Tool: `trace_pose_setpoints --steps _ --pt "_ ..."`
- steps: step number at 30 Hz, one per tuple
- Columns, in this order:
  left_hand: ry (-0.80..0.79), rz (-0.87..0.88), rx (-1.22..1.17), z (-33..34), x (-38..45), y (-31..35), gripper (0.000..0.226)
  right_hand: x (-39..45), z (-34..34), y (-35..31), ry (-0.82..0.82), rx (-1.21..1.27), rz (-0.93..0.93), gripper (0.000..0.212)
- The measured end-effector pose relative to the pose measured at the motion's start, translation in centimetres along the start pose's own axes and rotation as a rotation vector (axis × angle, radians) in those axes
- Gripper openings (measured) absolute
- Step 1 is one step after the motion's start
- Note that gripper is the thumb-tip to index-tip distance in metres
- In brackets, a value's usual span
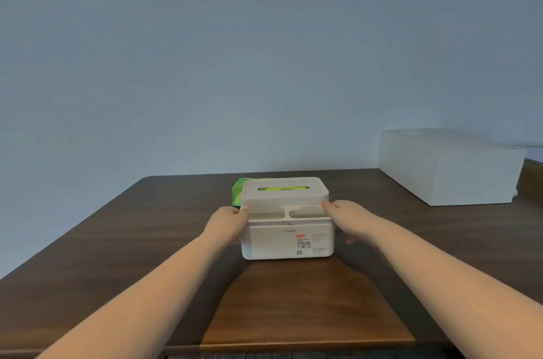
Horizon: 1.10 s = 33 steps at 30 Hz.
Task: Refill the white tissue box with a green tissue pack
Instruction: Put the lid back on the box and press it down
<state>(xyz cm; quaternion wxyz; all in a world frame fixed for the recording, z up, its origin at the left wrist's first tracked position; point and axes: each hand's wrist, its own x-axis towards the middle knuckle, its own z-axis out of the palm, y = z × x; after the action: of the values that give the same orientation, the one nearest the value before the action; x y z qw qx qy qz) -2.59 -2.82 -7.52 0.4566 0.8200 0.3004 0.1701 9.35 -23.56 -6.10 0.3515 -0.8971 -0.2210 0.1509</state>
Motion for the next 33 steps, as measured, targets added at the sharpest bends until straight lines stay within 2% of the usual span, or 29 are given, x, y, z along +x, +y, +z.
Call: trace_pose_setpoints --steps 5,14,17,20,22,23,26,30,33 --pt "-0.009 -0.055 -0.015 0.5 0.2 -0.5 0.035 0.0 0.0 -0.3 -0.046 -0.079 0.007 0.054" --pt "-0.004 -0.098 0.063 0.3 0.0 -0.2 0.036 -0.2 0.6 -0.1 -0.034 -0.006 0.068 0.051" --pt "0.000 -0.126 0.118 0.2 -0.2 0.2 0.033 -0.4 1.0 0.1 -0.017 0.125 0.130 0.036" --pt "0.025 -0.083 0.178 0.7 -0.3 0.3 0.031 -0.5 1.1 0.0 -0.018 0.345 0.176 0.015" --pt "0.059 -0.045 0.199 0.9 -0.2 0.2 0.032 0.2 1.1 -0.1 0.038 0.379 0.181 0.005" --pt "0.080 -0.028 0.208 1.0 -0.2 0.2 0.032 0.6 1.1 -0.1 0.062 0.338 0.175 0.005" --pt "0.125 0.018 0.208 1.2 0.0 0.4 0.034 1.6 0.9 0.1 0.121 0.215 0.158 0.022" --pt "0.110 0.069 0.175 2.7 0.5 1.9 0.037 2.5 -1.0 1.3 0.193 0.303 0.182 0.012" --pt "0.072 0.115 0.184 5.1 1.6 3.4 0.043 3.9 -2.9 3.4 0.258 0.291 0.215 0.016"
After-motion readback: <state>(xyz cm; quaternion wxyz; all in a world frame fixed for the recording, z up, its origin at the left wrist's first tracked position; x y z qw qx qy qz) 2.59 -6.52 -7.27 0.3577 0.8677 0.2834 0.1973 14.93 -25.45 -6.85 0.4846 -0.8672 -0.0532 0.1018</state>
